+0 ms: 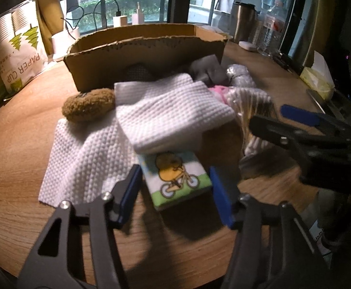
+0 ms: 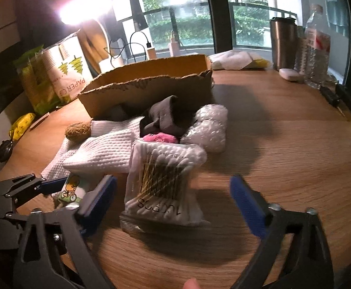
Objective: Organize soft objects
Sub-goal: 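Lower the right gripper onto the cotton swab pack and close, then lift the cotton swab pack with the right gripper while the left gripper grasps the tissue pack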
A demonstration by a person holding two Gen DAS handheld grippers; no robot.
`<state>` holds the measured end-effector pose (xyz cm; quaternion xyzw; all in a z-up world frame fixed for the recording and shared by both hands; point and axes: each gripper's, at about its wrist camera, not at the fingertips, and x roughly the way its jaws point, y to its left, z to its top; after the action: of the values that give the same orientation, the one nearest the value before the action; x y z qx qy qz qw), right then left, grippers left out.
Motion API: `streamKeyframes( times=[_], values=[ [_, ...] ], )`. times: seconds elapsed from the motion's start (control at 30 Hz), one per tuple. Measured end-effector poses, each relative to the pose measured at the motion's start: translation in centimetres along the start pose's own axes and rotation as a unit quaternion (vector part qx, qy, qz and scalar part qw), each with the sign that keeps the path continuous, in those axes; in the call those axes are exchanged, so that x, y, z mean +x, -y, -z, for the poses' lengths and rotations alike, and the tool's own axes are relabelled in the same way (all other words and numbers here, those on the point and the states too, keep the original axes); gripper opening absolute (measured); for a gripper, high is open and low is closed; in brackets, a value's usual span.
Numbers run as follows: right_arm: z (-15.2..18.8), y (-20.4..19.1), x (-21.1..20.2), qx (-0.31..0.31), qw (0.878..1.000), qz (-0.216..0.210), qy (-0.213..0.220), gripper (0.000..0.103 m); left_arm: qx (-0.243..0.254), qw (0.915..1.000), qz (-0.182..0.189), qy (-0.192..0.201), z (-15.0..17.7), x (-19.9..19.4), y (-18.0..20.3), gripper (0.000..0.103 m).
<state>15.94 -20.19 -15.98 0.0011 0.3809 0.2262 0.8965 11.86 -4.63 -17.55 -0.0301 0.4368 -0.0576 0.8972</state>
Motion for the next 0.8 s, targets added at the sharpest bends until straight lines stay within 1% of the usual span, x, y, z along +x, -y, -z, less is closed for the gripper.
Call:
streamKeyframes(
  times=[0.13, 0.2, 0.23, 0.27, 0.3, 0.37, 0.47, 0.53, 0.8],
  values=[
    [0.2, -0.3, 0.8, -0.006, 1.0, 0.0, -0.014, 0.081, 0.002, 1.0, 0.005, 0.007, 0.1, -0.5, -0.1, 0.055],
    [0.3, -0.4, 1.1, -0.007, 1.0, -0.002, -0.018, 0.073, 0.003, 0.9999, 0.009, 0.013, 0.1, -0.9, -0.1, 0.055],
    [0.3, -0.4, 1.1, -0.008, 1.0, -0.002, -0.02, 0.064, 0.003, 0.9998, 0.01, 0.015, 0.2, -1.1, -0.1, 0.055],
    [0.3, -0.5, 1.1, -0.009, 1.0, -0.002, -0.021, 0.059, 0.003, 0.9998, 0.011, 0.018, 0.2, -1.3, -0.1, 0.055],
    [0.3, -0.6, 1.1, -0.01, 1.0, -0.001, -0.021, 0.058, 0.004, 0.9997, 0.013, 0.02, 0.2, -1.5, -0.1, 0.054],
    [0.3, -0.7, 1.1, -0.014, 1.0, -0.001, -0.021, 0.051, 0.005, 0.9996, 0.015, 0.025, 0.2, -1.9, -0.1, 0.054],
    [0.3, -1.0, 0.7, -0.02, 1.0, 0.002, -0.018, 0.045, 0.004, 0.9993, 0.019, 0.03, 0.1, -2.3, -0.2, 0.054],
    [0.3, -1.1, 0.5, -0.023, 1.0, 0.002, -0.016, 0.044, 0.004, 0.9991, 0.022, 0.035, 0.1, -2.7, -0.2, 0.053],
    [-0.4, -1.8, -1.4, -0.033, 0.999, 0.006, 0.006, 0.043, 0.001, 0.9979, 0.027, 0.059, -0.1, -4.6, -0.7, 0.051]
  ],
)
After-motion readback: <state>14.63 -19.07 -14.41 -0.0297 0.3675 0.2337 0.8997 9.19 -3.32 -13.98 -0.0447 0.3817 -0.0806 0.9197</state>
